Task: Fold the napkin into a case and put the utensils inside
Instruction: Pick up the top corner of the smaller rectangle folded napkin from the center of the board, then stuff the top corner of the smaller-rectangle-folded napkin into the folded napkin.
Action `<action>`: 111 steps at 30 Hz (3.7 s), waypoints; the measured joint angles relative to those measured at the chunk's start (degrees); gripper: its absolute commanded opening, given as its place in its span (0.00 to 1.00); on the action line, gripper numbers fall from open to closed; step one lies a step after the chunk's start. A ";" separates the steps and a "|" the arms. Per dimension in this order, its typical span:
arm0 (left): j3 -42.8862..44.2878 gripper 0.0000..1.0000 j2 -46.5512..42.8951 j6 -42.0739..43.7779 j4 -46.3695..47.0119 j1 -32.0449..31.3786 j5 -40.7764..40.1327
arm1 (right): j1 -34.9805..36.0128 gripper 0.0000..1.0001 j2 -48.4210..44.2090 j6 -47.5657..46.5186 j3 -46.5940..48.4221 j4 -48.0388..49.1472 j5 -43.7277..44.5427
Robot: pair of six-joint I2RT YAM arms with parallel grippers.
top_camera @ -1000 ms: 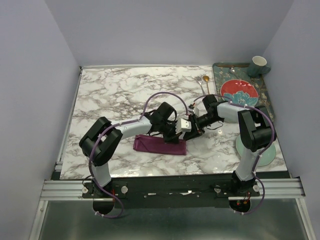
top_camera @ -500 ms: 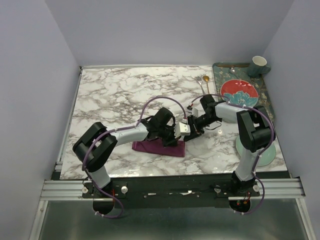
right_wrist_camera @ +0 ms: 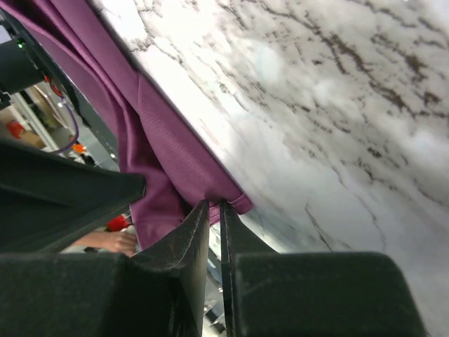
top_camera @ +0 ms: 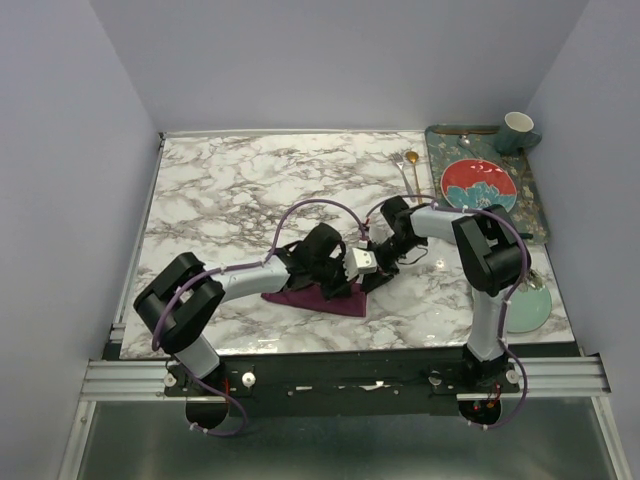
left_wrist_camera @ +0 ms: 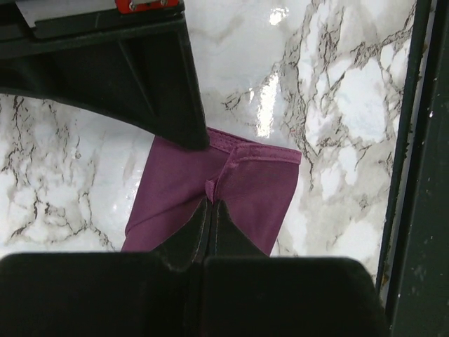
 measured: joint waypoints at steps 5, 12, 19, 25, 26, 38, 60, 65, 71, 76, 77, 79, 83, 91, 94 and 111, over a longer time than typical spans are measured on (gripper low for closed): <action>0.00 0.00 -0.28 -3.65 -1.18 -0.20 -0.07 | 0.33 0.19 2.23 0.24 2.54 -2.60 0.79; -0.46 0.00 -0.33 -10.54 -3.13 0.48 0.26 | 0.68 0.19 2.32 0.15 3.67 -3.98 2.69; 0.70 0.00 2.10 -17.14 -5.46 4.83 3.45 | 0.70 0.19 2.32 -0.09 4.00 -4.15 3.23; 3.52 0.00 6.45 -21.03 -8.00 8.61 7.72 | 0.72 0.19 2.21 -0.48 4.00 -4.15 3.52; 4.15 0.00 7.10 -21.73 -8.63 9.07 8.37 | 0.72 0.19 2.12 -0.61 4.04 -4.15 3.63; 6.01 0.00 10.05 -27.04 -9.44 10.25 12.11 | 1.44 0.18 -1.27 -3.76 3.87 -2.12 8.28; 6.29 0.00 12.66 -36.30 -10.93 11.98 15.23 | 4.61 0.18 -10.69 -6.12 -0.11 3.34 11.10; 6.27 0.00 12.90 -37.24 -10.84 12.20 15.63 | 9.11 0.18 -14.91 -8.09 -2.21 7.45 13.49; 6.21 0.00 12.98 -37.64 -10.75 12.46 15.82 | 12.68 0.15 -14.73 -9.35 -3.26 9.70 17.97; 6.21 0.00 13.07 -37.86 -10.80 12.46 15.98 | 13.94 0.14 -12.68 -9.53 -2.73 9.94 21.59; 6.16 0.00 13.14 -37.97 -10.78 12.52 16.11 | 14.08 0.15 -12.13 -9.55 -2.27 9.97 21.92; 6.10 0.00 13.16 -38.16 -10.75 12.76 16.31 | 14.47 0.16 -11.34 -9.55 -1.46 9.90 22.82; 5.99 0.00 13.18 -38.18 -10.73 13.05 16.48 | 15.04 0.22 -11.06 -9.62 -1.16 9.86 23.54; 5.73 0.00 13.35 -38.66 -10.75 13.53 17.22 | 16.13 0.28 -11.45 -9.49 -1.42 10.01 23.98; 5.60 0.00 13.38 -38.86 -10.73 13.68 17.35 | 16.31 0.27 -12.61 -9.11 -2.51 10.38 24.63; 4.52 0.00 13.38 -40.28 -9.88 15.43 18.43 | 19.43 0.22 -14.91 -7.48 -4.39 10.88 29.18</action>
